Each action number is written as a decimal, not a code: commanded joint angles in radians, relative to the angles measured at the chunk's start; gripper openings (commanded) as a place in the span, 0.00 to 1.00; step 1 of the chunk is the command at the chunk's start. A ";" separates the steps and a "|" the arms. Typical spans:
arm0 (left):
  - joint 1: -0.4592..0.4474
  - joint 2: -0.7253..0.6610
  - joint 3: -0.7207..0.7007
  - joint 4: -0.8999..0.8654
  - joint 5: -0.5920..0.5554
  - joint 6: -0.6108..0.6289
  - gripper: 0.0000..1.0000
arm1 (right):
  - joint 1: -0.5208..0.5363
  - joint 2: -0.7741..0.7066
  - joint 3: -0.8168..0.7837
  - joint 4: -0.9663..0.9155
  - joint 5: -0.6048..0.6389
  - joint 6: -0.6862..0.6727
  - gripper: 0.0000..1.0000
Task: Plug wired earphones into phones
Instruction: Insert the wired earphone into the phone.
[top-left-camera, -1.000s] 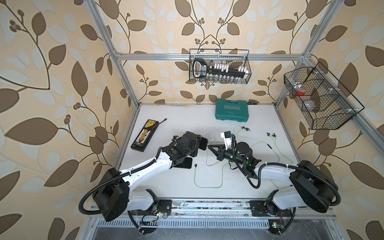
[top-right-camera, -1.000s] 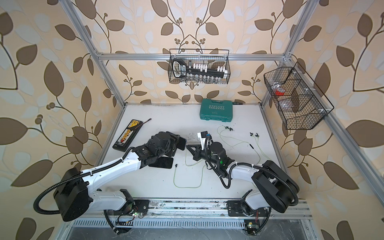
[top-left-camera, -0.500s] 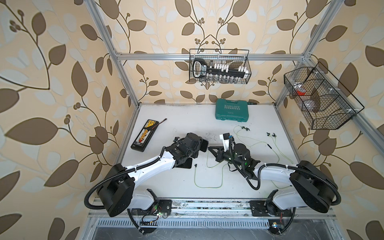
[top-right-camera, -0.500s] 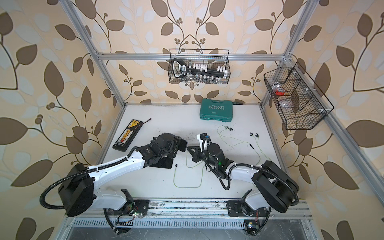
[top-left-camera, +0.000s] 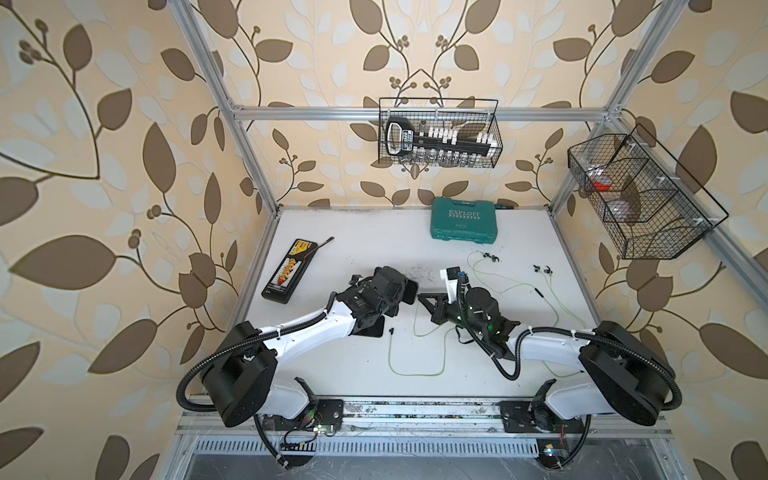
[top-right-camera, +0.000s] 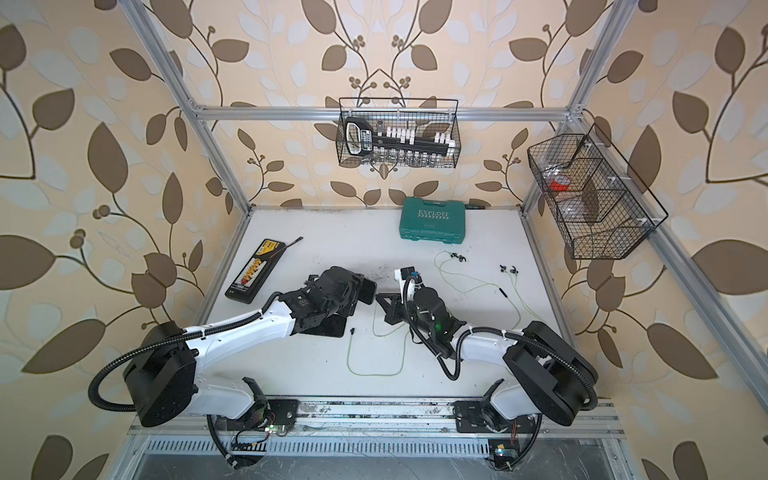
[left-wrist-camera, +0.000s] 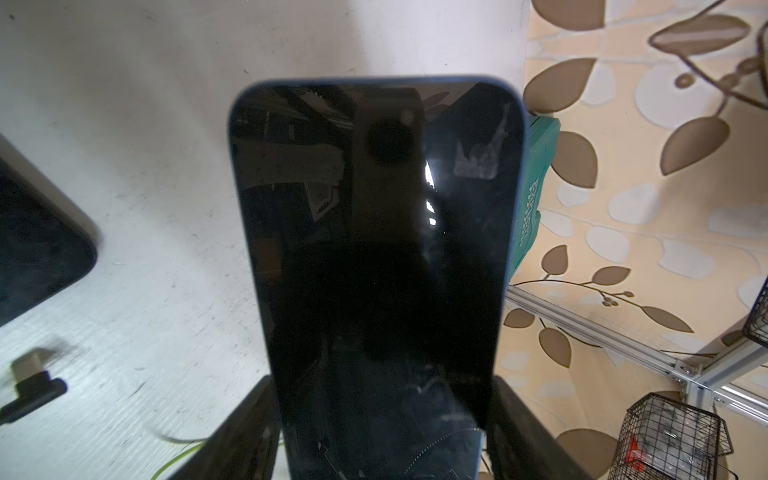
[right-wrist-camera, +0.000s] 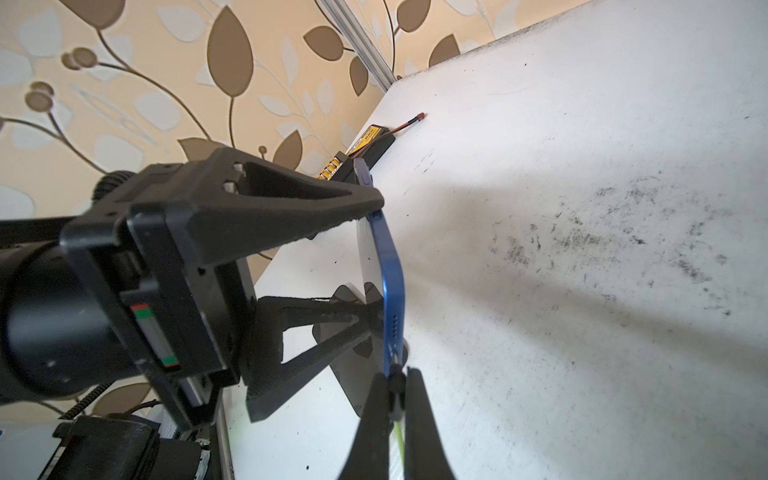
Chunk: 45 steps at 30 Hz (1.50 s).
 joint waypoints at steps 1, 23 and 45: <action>-0.037 -0.014 0.054 0.061 0.042 0.000 0.58 | -0.002 -0.006 -0.001 0.118 -0.057 0.016 0.00; -0.037 -0.040 0.039 0.076 0.075 -0.005 0.59 | -0.014 0.036 0.017 0.082 -0.023 0.023 0.00; -0.075 -0.147 0.051 -0.013 0.003 -0.004 0.58 | -0.062 -0.055 -0.073 0.231 -0.153 -0.027 0.00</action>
